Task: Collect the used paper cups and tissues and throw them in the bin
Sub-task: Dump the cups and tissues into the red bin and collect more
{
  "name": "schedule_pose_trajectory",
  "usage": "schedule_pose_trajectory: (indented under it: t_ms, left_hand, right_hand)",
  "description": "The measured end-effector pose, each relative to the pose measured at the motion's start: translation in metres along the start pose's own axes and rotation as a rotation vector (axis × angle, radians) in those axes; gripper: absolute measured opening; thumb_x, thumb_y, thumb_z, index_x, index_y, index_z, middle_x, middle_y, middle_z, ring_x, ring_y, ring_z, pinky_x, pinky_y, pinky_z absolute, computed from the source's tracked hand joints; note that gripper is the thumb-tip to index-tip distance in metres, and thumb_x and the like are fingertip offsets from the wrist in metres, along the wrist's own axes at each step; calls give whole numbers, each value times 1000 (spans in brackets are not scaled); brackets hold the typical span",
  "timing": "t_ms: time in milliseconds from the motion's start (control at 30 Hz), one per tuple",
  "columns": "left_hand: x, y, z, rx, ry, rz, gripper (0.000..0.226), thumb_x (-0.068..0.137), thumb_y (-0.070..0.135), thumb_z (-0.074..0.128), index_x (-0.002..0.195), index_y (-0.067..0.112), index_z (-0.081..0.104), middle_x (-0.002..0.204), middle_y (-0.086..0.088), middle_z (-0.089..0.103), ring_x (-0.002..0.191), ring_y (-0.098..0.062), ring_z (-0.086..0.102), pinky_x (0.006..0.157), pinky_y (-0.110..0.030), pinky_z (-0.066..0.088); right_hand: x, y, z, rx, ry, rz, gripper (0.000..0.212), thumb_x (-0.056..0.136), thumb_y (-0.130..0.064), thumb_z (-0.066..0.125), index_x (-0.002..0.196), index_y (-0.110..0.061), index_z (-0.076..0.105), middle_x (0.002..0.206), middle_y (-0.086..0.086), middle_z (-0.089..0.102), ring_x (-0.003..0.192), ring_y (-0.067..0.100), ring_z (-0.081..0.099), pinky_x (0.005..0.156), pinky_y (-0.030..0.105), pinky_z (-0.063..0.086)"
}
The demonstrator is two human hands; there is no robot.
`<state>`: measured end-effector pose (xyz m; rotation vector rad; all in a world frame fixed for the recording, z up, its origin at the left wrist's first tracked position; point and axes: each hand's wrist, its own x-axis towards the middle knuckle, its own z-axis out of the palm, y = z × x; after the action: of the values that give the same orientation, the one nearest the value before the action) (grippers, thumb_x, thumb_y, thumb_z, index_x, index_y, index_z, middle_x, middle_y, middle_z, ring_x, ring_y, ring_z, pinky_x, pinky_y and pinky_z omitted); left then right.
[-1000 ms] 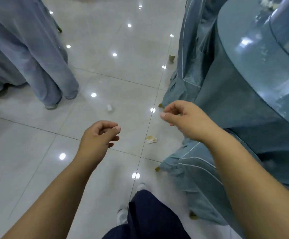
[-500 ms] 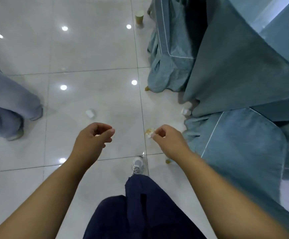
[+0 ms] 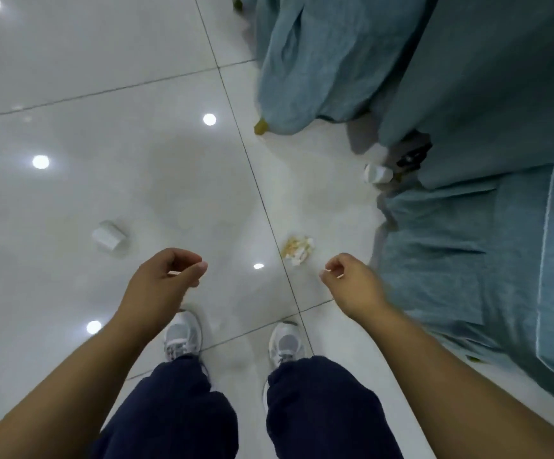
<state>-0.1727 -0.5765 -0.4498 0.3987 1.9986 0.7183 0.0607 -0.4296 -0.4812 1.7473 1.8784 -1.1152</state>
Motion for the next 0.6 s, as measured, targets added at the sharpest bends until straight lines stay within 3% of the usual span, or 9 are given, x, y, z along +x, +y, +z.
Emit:
schedule_pose_trajectory:
  t_ms: [133, 267, 467, 533, 600]
  left_hand:
    - [98, -59, 27, 79, -22, 43, 6, 87, 30, 65, 91, 25, 65, 85, 2, 69, 84, -16, 66, 84, -41, 53]
    - [174, -108, 53, 147, -48, 82, 5, 86, 30, 67, 87, 25, 65, 86, 5, 69, 82, -12, 67, 84, -40, 53]
    - [247, -161, 63, 215, -42, 117, 7, 85, 30, 68, 88, 24, 64, 88, 5, 68, 82, -12, 66, 83, -39, 52]
    - [257, -176, 63, 202, -17, 92, 6, 85, 29, 68, 88, 25, 65, 87, 4, 69, 84, -14, 67, 84, -40, 52]
    - [260, -187, 64, 183, 0, 64, 6, 85, 29, 69, 88, 25, 65, 86, 4, 69, 85, -16, 66, 86, -42, 52]
  right_hand:
    - [91, 37, 75, -91, -22, -24, 33, 93, -32, 56, 121, -14, 54, 117, 5, 58, 102, 21, 56, 79, 26, 41]
    - [168, 67, 135, -152, 10, -41, 52, 93, -37, 55, 138, -13, 40, 134, 11, 43, 121, 27, 43, 91, 30, 38]
    - [236, 90, 190, -237, -25, -92, 83, 93, -37, 56, 152, -24, 0, 157, 3, -8, 141, 28, 9, 112, 40, 25]
    - [250, 92, 200, -319, -12, -111, 76, 94, -31, 54, 152, -28, 5, 157, 6, -5, 141, 31, 10, 112, 44, 25]
    - [257, 91, 204, -425, 68, -122, 58, 94, -19, 49, 147, -22, 25, 150, 14, 16, 134, 36, 23, 106, 46, 33]
